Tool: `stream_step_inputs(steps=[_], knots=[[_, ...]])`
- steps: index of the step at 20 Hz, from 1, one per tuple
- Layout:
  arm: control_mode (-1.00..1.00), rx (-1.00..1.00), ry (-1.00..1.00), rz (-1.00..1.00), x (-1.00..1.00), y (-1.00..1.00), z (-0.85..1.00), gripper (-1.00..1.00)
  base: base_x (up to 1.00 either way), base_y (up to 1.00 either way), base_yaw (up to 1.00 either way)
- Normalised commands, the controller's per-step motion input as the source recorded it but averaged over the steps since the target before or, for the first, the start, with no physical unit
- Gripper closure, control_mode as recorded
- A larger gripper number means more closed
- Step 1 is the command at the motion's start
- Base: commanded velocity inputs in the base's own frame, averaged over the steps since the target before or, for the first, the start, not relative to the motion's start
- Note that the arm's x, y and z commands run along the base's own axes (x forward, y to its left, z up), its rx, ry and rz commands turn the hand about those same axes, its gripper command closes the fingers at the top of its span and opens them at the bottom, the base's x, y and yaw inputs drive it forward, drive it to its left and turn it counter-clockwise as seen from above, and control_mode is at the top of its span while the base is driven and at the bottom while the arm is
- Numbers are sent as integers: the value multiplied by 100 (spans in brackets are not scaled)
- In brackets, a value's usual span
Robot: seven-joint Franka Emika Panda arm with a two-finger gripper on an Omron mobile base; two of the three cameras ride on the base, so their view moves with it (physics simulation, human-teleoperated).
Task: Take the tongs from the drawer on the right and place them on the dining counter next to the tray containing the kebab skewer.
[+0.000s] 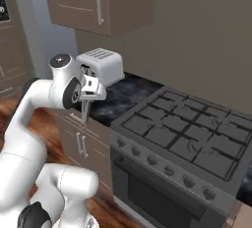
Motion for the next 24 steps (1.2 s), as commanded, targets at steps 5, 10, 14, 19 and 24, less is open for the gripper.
stream_step_inputs(steps=[5,10,14,19,24], knots=[[100,0,0,0,0,0,0,100,0,75,34],[100,0,0,0,0,0,0,100,0,79,31],[100,0,0,0,0,0,0,100,0,77,32],[100,0,0,0,0,0,0,100,5,74,35],[100,0,0,0,0,0,0,100,10,60,38]])
